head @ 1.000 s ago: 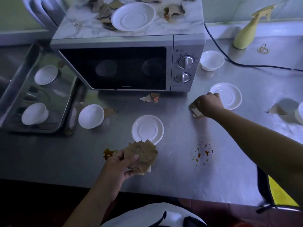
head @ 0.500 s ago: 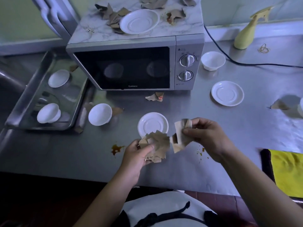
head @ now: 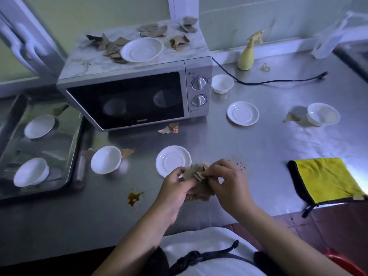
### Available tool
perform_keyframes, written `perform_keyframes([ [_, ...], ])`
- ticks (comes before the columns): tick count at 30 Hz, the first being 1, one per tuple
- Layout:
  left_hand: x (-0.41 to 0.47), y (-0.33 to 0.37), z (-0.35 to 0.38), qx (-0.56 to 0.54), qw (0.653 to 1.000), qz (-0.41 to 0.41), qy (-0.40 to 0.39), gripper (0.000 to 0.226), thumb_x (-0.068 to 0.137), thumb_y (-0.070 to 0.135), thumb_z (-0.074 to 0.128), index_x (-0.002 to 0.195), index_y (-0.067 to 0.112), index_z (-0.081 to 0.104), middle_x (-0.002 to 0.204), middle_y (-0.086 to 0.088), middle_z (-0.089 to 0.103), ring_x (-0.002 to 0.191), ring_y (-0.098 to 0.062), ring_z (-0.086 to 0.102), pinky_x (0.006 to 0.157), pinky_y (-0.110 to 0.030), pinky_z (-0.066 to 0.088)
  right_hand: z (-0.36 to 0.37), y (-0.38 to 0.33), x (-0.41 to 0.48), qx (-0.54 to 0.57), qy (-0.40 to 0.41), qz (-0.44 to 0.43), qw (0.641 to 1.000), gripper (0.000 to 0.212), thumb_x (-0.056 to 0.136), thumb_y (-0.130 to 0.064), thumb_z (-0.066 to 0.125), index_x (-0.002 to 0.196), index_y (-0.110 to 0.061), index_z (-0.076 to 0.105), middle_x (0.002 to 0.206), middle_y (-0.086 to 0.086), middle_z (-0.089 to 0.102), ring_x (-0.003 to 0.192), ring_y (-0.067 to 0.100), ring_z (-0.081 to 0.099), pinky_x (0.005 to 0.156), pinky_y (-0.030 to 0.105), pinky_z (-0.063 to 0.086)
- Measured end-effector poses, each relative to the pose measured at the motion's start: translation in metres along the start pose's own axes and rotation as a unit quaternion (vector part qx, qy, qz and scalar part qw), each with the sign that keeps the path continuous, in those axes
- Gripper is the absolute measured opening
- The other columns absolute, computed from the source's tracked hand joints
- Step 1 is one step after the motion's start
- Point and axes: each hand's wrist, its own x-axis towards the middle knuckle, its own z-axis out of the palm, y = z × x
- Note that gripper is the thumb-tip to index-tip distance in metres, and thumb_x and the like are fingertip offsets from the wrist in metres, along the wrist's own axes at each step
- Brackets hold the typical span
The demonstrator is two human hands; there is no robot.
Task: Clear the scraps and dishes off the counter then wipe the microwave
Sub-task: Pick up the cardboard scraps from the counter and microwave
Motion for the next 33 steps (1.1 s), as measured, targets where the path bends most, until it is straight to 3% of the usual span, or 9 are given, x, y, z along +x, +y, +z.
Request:
perform_keyframes([
  [5,-0.014,0.002,-0.018,-0.023,0.998,-0.040,-0.053,0.037,0.079,0.008,0.073,0.113,-0.004,0.063,0.095,-0.028,0.070,0.081,-0.040,0.069,0.083,-0.061,0.057,0.011,-0.016,-0.027,-0.095,0.031,-0.048,0.994,0.031,0.059,0.021,0.080,0.075,-0.005,0.078,0.078,0.005,0.070,0.068,0.035,0.060,0.062,0.038,0.052],
  [8,-0.019,0.000,-0.033,-0.021,0.995,-0.064,-0.073,0.031,0.089,0.013,0.064,0.114,-0.005,0.063,0.097,-0.024,0.070,0.088,-0.035,0.068,0.089,-0.060,0.054,0.017,-0.030,-0.040,-0.106,0.025,-0.038,0.993,0.032,0.061,0.020,0.082,0.080,-0.006,0.080,0.078,0.005,0.071,0.069,0.036,0.062,0.061,0.041,0.055],
  [13,-0.025,-0.015,-0.046,-0.022,0.992,-0.067,-0.107,0.036,0.085,0.007,0.074,0.117,0.001,0.061,0.100,-0.019,0.075,0.086,-0.030,0.072,0.075,-0.043,0.061,0.018,-0.048,-0.068,-0.111,0.010,-0.022,0.994,0.025,0.072,0.010,0.082,0.089,-0.007,0.081,0.083,0.006,0.073,0.075,0.035,0.064,0.065,0.040,0.057],
  [18,-0.025,-0.026,-0.051,-0.049,0.985,-0.094,-0.139,0.030,0.086,0.001,0.070,0.115,-0.002,0.059,0.100,-0.023,0.074,0.084,-0.030,0.073,0.066,-0.034,0.058,0.021,-0.062,-0.101,-0.095,0.007,0.041,0.995,0.026,0.085,-0.003,0.076,0.110,-0.010,0.078,0.113,-0.002,0.074,0.108,0.019,0.064,0.094,0.036,0.053],
  [21,-0.025,-0.029,-0.049,-0.060,0.981,-0.112,-0.146,0.041,0.085,-0.001,0.071,0.122,-0.005,0.054,0.106,-0.027,0.071,0.089,-0.035,0.071,0.068,-0.037,0.058,0.028,-0.067,-0.118,-0.125,0.013,0.064,0.990,0.032,0.087,-0.008,0.075,0.119,-0.013,0.074,0.126,-0.005,0.069,0.122,0.016,0.062,0.103,0.043,0.047],
  [25,-0.022,-0.030,-0.043,-0.045,0.978,-0.126,-0.163,0.046,0.082,0.003,0.075,0.122,-0.009,0.054,0.106,-0.029,0.070,0.091,-0.040,0.071,0.068,-0.041,0.058,0.026,-0.063,-0.130,-0.128,0.016,0.070,0.989,0.033,0.087,-0.006,0.073,0.118,-0.018,0.075,0.129,-0.011,0.067,0.123,0.007,0.060,0.108,0.048,0.043],
  [29,-0.012,-0.026,-0.035,0.002,0.981,-0.113,-0.156,0.041,0.083,0.003,0.074,0.120,-0.007,0.058,0.102,-0.025,0.073,0.080,-0.032,0.072,0.061,-0.036,0.057,0.018,-0.055,-0.125,-0.080,0.002,0.039,0.996,0.027,0.090,-0.010,0.064,0.110,-0.024,0.077,0.126,-0.018,0.068,0.119,-0.005,0.059,0.114,0.033,0.032],
  [33,0.009,-0.017,-0.021,0.023,0.984,-0.099,-0.144,0.038,0.082,0.006,0.075,0.117,-0.002,0.062,0.101,-0.022,0.074,0.081,-0.031,0.072,0.063,-0.038,0.058,0.009,-0.034,-0.101,-0.034,-0.014,0.022,0.999,0.025,0.091,-0.018,0.057,0.107,-0.026,0.076,0.121,-0.021,0.068,0.119,-0.007,0.058,0.113,0.030,0.031],
])
